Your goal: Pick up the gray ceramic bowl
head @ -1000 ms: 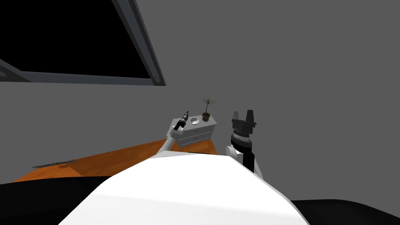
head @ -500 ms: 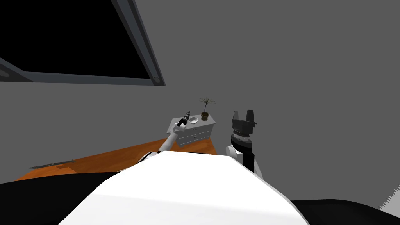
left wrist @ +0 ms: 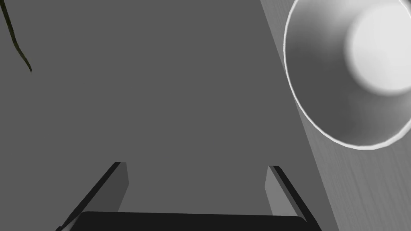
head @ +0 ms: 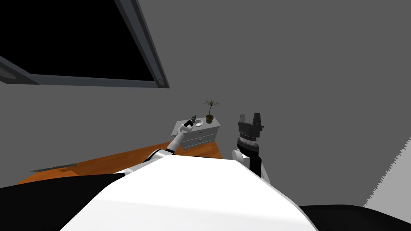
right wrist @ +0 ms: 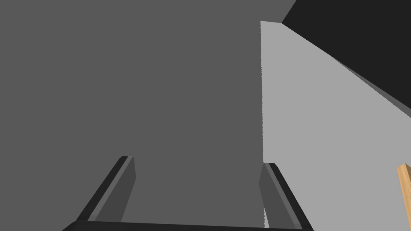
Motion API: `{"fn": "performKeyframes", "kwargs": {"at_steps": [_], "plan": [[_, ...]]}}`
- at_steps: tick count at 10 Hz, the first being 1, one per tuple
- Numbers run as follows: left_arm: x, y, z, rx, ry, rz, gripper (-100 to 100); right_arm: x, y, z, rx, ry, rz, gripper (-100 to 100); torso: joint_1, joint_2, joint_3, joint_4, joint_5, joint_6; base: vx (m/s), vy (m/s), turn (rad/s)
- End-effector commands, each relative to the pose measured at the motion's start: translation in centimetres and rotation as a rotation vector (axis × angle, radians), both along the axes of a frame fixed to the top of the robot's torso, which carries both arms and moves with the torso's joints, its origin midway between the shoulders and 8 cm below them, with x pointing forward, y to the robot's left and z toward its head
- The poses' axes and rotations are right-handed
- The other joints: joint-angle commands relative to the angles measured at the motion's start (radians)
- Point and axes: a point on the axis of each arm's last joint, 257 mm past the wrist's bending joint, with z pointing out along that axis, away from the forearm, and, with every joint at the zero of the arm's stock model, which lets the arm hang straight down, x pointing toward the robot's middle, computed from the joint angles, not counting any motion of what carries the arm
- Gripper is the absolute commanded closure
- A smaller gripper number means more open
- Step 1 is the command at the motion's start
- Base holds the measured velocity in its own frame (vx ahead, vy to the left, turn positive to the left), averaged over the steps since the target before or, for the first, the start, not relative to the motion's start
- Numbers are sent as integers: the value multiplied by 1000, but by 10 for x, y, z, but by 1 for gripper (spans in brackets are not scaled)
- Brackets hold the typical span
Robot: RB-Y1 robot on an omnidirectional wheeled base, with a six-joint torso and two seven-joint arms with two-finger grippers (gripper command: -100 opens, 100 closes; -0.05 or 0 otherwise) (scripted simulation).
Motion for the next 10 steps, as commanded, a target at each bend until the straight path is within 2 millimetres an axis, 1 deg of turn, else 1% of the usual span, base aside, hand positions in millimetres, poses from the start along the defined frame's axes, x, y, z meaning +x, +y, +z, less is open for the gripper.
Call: {"fn": "performKeyframes", "kwargs": {"at_steps": [1,3,4,5,6,7,8,9,10], "plan": [[9,-5,-6,10,47,4,-100,0,0,0,0,0,0,0,0,0,0,0,0,0,-29,-48,20],[8,-2,-23,17,82,10,-100,0,0,0,0,0,0,0,0,0,0,0,0,0,-15,-27,4],[16,-5,-23,24,115,11,-100,0,0,0,0,0,0,0,1,0,0,0,0,0,-12,-30,33],[14,-2,-36,29,141,17,-100,0,0,0,0,0,0,0,0,-1,0,0,0,0,-6,-32,13],[20,-4,-37,35,174,19,-100,0,0,0,0,0,0,0,0,-1,-1,0,0,0,-7,-41,37],[18,-1,-49,40,202,25,-100,0,0,0,0,0,0,0,0,-1,-1,0,0,0,-7,-41,19],[24,-5,-48,46,232,26,-100,0,0,0,0,0,0,0,0,-1,-1,0,0,0,-9,-48,55],[21,-1,-62,51,261,32,-100,0,0,0,0,0,0,0,-1,-1,0,0,0,0,0,-42,21],[26,-4,-62,58,296,34,-100,0,0,0,0,0,0,0,0,-1,-1,0,0,0,4,-44,42]]}}
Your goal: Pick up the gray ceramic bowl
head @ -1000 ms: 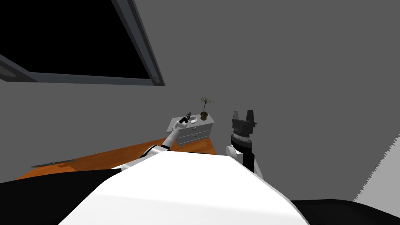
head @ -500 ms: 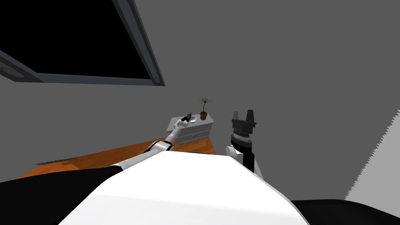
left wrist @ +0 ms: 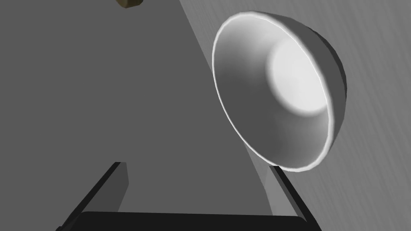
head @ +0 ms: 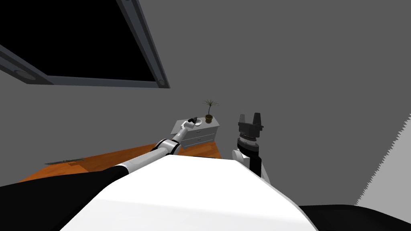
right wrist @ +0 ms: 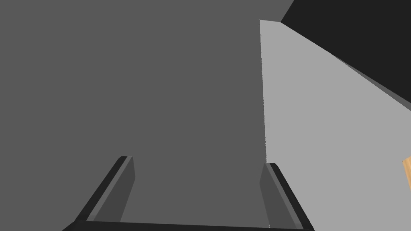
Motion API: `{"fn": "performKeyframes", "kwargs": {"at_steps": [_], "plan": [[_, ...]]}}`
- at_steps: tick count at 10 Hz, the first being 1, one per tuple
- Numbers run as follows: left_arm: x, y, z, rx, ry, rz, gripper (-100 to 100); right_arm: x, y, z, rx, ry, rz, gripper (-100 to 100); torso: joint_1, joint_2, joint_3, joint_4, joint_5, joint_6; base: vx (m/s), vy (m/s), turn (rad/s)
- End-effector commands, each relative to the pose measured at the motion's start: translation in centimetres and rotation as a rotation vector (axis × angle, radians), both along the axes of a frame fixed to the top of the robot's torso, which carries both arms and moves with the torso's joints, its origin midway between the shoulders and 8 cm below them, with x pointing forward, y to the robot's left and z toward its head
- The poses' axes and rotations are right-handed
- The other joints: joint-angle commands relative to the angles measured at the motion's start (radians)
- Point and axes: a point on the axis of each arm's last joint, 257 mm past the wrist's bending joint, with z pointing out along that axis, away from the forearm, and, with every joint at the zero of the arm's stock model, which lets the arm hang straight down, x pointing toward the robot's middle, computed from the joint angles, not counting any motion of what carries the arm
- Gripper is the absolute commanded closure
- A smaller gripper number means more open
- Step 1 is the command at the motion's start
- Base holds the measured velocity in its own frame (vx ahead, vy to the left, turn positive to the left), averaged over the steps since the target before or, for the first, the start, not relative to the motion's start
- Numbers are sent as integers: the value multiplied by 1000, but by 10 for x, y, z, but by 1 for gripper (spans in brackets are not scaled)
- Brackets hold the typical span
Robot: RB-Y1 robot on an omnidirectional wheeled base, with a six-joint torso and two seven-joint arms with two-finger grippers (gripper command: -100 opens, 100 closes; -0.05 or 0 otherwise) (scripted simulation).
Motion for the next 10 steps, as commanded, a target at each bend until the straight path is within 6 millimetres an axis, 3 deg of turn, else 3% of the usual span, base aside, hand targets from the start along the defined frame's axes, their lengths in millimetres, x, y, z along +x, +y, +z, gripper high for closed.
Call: {"fn": "performKeyframes", "kwargs": {"at_steps": [1,5,6,10], "plan": [[-3,2,-14,9,49,8,-100,0,0,0,0,0,0,0,0,0,0,0,0,0,8,-38,27],[-6,3,-36,27,165,21,-100,0,0,0,0,0,0,0,0,-1,0,0,0,0,11,-40,49],[-3,-1,-31,29,188,20,-100,0,0,0,0,0,0,0,1,0,0,0,0,0,23,-37,74],[-14,4,-55,41,274,33,-100,0,0,0,0,0,0,0,1,-1,0,0,0,0,15,-28,32]]}}
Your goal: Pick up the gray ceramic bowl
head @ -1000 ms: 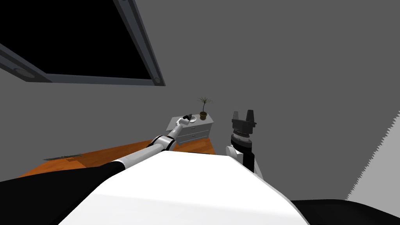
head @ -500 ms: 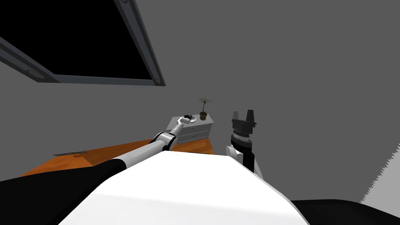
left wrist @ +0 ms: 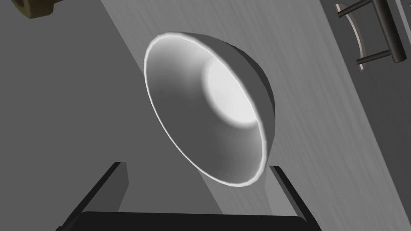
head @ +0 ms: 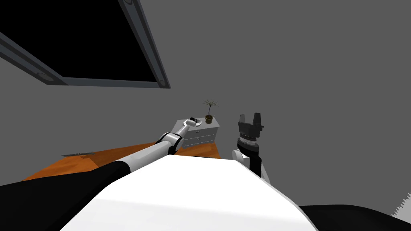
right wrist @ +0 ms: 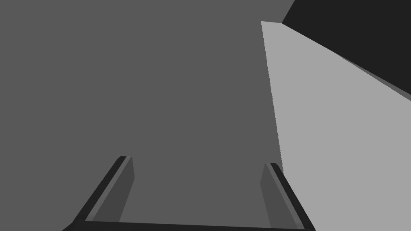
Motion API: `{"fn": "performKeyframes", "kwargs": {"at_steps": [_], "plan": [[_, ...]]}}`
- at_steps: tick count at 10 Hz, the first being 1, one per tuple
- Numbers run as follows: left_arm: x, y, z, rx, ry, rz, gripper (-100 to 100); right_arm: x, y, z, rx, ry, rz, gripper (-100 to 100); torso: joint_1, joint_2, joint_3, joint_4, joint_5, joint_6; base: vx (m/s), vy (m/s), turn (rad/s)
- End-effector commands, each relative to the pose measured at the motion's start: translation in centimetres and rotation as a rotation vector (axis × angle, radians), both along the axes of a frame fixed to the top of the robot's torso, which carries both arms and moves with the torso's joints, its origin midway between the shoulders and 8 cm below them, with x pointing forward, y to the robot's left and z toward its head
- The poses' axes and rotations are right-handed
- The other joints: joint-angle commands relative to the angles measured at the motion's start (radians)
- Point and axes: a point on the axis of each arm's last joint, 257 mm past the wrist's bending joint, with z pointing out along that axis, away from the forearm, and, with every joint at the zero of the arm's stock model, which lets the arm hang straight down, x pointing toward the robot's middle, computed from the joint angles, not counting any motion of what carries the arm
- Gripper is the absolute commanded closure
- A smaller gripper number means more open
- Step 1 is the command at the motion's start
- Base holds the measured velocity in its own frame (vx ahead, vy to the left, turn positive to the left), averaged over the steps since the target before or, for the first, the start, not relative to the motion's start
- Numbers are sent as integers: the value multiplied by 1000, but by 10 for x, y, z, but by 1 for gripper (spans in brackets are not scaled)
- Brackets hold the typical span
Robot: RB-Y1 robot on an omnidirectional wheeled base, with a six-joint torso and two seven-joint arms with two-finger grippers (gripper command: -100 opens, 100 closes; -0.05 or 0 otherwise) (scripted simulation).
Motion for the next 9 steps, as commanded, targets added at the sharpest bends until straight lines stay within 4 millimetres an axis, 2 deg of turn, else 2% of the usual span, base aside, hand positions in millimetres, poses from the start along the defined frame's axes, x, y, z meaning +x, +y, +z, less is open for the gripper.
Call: {"fn": "performKeyframes", "kwargs": {"at_steps": [1,2,4,9], "plan": [[-5,1,-7,6,54,5,-100,0,0,0,0,0,0,0,0,0,0,0,0,0,26,-38,77],[-7,-1,-9,9,87,7,-100,0,0,0,0,0,0,0,0,-1,0,0,0,0,51,-64,113],[-20,4,-26,18,158,18,-100,0,0,0,0,0,0,0,-1,-2,-1,0,0,0,44,-42,47],[-33,6,-38,25,236,26,-100,0,0,0,0,0,0,0,1,-1,-1,0,0,0,42,-23,45]]}}
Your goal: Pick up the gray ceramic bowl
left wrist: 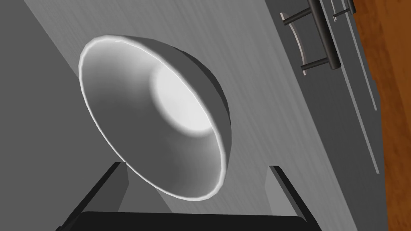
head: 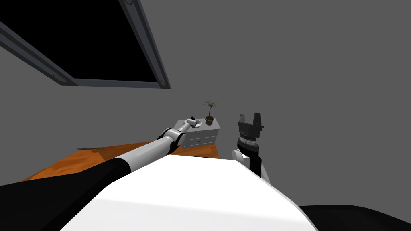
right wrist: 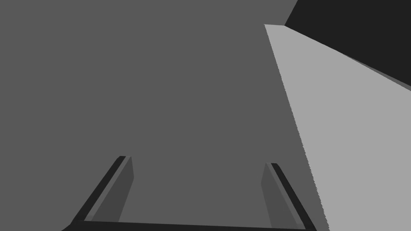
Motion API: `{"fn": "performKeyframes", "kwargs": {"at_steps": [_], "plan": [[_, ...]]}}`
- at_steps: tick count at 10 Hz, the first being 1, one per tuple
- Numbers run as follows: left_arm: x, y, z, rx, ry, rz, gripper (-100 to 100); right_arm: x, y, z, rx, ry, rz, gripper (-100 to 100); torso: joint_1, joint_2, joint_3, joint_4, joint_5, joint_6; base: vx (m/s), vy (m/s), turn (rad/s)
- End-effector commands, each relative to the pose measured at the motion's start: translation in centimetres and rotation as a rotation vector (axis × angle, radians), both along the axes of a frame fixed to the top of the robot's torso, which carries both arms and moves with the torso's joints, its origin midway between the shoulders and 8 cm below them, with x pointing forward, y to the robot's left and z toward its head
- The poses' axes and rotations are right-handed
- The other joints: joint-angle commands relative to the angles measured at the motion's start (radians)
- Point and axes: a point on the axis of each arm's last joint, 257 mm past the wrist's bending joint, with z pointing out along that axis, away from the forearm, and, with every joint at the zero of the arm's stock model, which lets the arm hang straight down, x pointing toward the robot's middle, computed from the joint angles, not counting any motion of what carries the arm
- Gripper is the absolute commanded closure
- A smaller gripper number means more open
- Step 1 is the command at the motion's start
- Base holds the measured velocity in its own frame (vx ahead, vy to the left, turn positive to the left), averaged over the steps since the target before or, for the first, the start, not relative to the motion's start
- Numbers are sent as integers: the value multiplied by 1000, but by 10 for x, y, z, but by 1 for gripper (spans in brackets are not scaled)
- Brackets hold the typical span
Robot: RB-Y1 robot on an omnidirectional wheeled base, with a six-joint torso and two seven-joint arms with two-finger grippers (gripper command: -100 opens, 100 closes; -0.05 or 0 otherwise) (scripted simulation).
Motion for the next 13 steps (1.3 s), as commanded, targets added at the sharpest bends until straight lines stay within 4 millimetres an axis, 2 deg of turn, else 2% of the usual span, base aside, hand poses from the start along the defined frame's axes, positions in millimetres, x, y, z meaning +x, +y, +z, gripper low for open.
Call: {"fn": "performKeyframes", "kwargs": {"at_steps": [1,5,6,7,8,9,12,13], "plan": [[-5,0,-3,1,32,2,-100,0,0,0,0,0,0,0,0,0,0,0,0,0,41,-18,57],[-20,2,-16,5,97,10,-100,0,0,0,0,0,0,0,-1,-3,-1,-1,0,0,57,-25,45],[-30,2,-24,6,137,13,-100,0,0,0,0,0,0,0,-1,-2,-1,0,0,0,44,-23,42],[-24,2,-19,5,116,12,-100,0,0,0,0,0,0,0,-1,-1,-1,0,0,0,21,-11,14],[-25,3,-20,6,120,12,0,0,0,0,0,0,0,0,0,0,0,0,0,0,0,0,0],[-31,6,-32,6,118,15,-100,0,0,0,0,0,0,0,1,1,1,0,0,0,49,0,-27],[-34,7,-37,7,120,17,-100,0,0,0,0,0,0,0,1,-2,-1,0,0,0,52,-4,-10],[-34,7,-37,6,118,17,100,0,0,0,0,0,0,0,1,0,0,0,0,0,0,0,0]]}}
